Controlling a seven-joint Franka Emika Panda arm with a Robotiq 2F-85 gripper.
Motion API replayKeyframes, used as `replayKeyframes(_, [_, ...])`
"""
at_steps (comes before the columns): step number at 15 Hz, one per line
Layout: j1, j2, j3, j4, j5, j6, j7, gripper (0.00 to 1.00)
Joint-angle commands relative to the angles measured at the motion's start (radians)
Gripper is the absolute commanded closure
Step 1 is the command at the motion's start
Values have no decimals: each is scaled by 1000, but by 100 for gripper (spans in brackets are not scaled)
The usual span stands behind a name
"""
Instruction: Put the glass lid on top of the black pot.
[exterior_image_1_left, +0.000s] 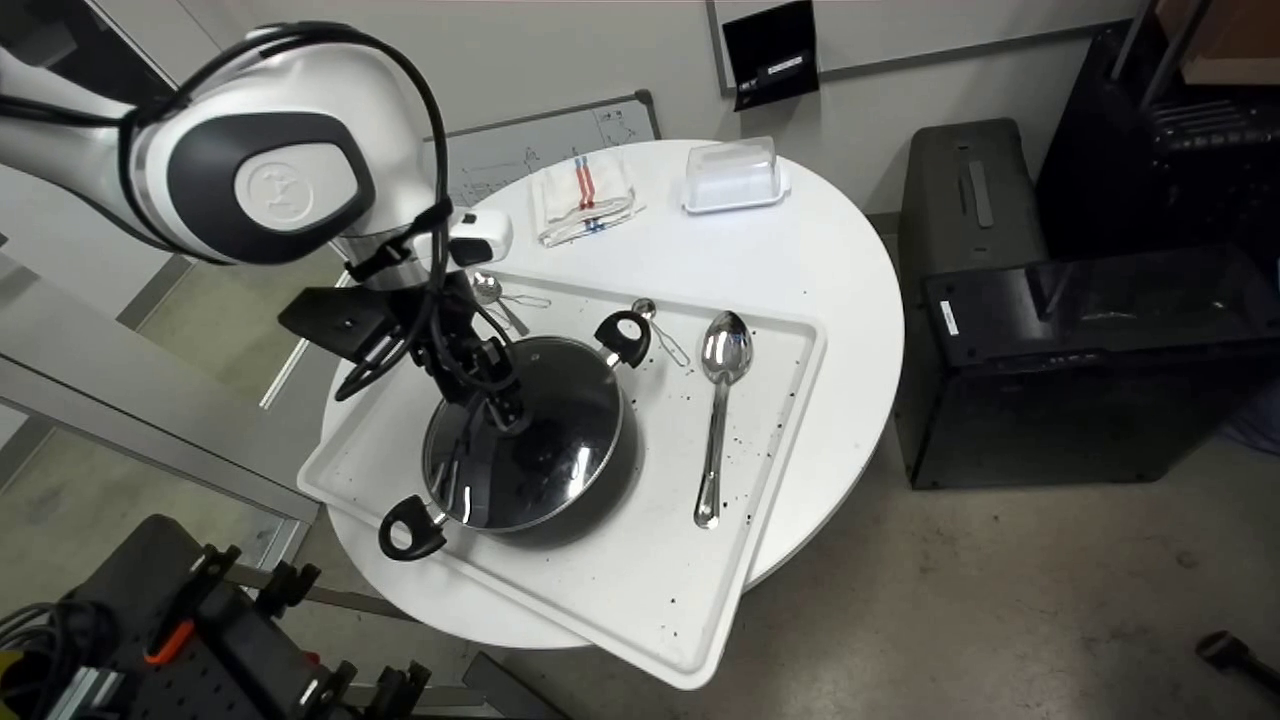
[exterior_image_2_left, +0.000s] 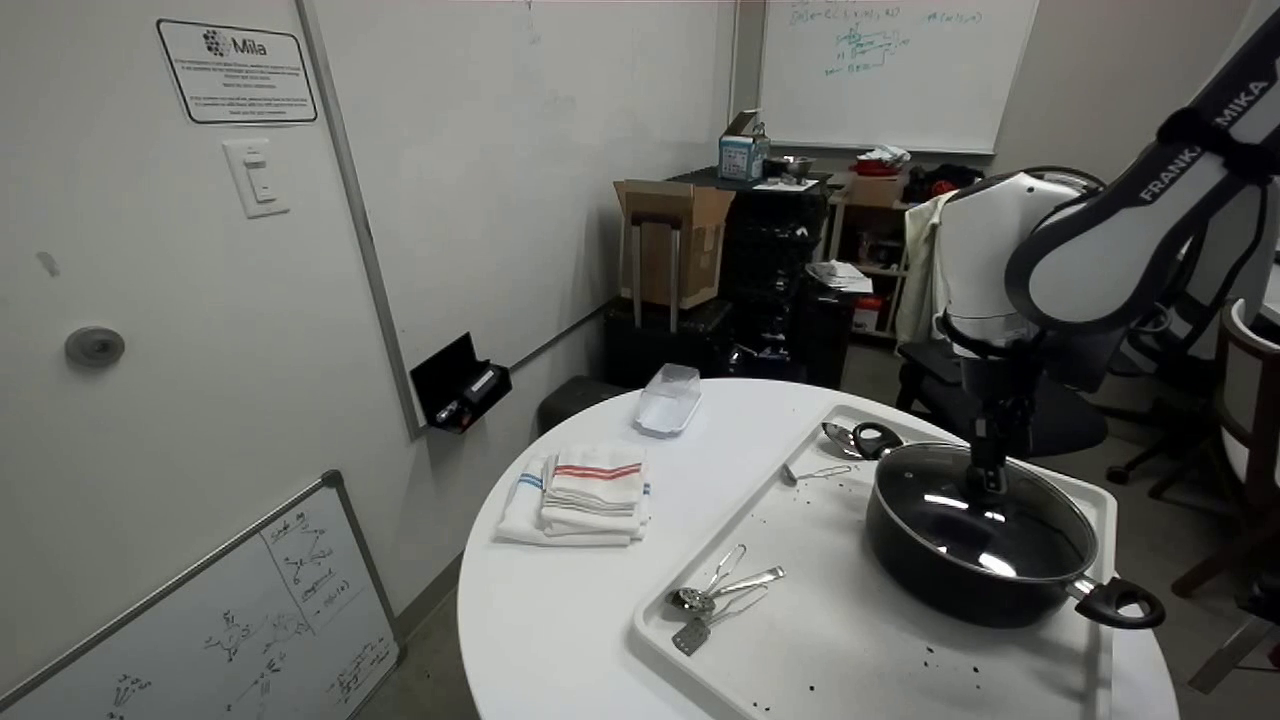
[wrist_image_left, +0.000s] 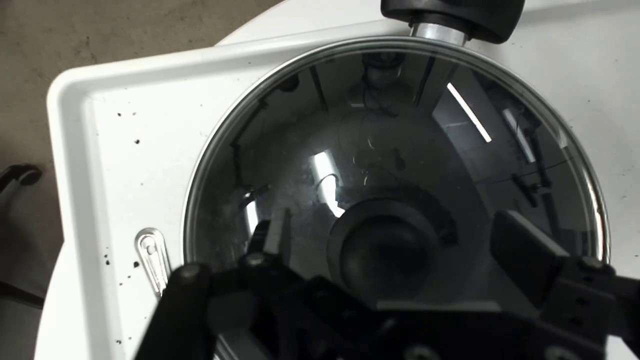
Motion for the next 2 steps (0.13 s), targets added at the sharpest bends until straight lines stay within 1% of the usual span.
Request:
replayKeyframes(1, [-6,-45,6,-36,16,-10,-25,0])
replayKeyframes(2, [-5,-49,5,-39,15,-11,-24,0])
